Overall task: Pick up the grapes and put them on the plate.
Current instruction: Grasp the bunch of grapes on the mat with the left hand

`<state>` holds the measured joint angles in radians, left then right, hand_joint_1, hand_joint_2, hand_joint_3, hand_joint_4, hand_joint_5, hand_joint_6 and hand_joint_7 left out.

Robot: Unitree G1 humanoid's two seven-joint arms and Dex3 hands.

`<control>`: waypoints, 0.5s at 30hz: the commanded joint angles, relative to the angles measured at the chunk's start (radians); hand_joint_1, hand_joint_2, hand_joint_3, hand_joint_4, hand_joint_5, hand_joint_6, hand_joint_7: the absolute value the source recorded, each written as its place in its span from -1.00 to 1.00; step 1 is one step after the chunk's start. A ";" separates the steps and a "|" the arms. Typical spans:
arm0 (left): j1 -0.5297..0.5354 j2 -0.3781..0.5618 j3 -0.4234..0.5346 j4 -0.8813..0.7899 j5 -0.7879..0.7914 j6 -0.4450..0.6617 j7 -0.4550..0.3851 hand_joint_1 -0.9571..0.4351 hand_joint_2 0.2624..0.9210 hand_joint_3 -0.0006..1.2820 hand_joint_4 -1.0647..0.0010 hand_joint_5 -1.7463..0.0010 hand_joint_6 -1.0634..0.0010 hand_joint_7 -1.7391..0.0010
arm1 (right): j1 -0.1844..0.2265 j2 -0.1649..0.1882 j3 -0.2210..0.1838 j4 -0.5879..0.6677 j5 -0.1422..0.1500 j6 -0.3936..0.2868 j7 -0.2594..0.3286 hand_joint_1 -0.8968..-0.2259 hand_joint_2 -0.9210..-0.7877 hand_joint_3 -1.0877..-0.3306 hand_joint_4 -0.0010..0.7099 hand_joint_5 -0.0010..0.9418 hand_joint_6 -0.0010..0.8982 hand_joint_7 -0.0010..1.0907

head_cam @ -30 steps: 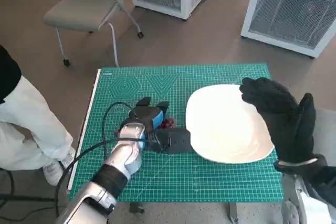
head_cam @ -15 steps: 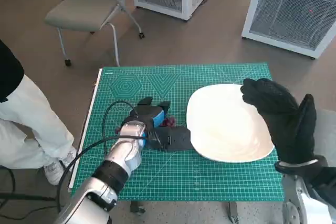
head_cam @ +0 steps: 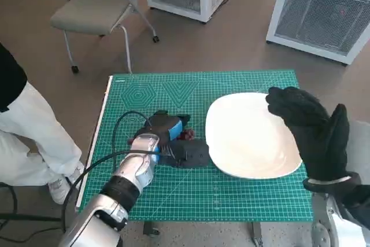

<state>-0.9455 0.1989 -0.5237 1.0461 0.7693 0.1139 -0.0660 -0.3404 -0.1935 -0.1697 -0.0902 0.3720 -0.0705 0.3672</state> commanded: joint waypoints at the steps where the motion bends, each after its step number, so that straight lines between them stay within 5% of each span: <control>1: 0.007 0.018 -0.006 0.008 -0.014 -0.015 -0.019 0.65 0.98 -0.67 0.25 -0.94 -0.17 0.85 | 0.018 -0.003 -0.003 0.004 0.004 0.012 -0.001 0.66 -1.00 0.30 0.25 0.81 -0.47 0.83; 3: 0.007 0.027 -0.003 -0.003 -0.021 -0.019 -0.041 0.72 0.96 -0.57 0.25 -0.85 -0.24 0.68 | 0.017 -0.003 -0.004 0.006 0.003 0.012 -0.001 0.66 -1.00 0.30 0.25 0.81 -0.47 0.83; 6: 0.009 0.033 0.001 -0.018 -0.029 -0.017 -0.057 0.55 0.98 -0.56 0.22 -0.73 -0.02 -0.02 | 0.016 -0.003 -0.003 0.007 0.001 0.011 -0.002 0.66 -1.00 0.30 0.25 0.81 -0.47 0.83; 8: 0.012 0.038 0.003 -0.031 -0.035 -0.018 -0.061 0.46 0.99 -0.59 0.19 -0.69 0.04 -0.28 | 0.015 -0.002 -0.003 0.007 0.000 0.010 -0.002 0.66 -1.00 0.30 0.25 0.81 -0.47 0.83; 15: 0.021 0.052 0.005 -0.059 -0.048 -0.019 -0.065 0.39 0.99 -0.65 0.13 -0.67 0.00 -0.39 | 0.012 0.002 0.001 0.011 -0.005 0.007 -0.006 0.67 -1.00 0.30 0.25 0.81 -0.47 0.83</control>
<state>-0.9390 0.2375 -0.5219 1.0063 0.7331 0.0965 -0.1222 -0.3405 -0.1935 -0.1711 -0.0899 0.3702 -0.0708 0.3671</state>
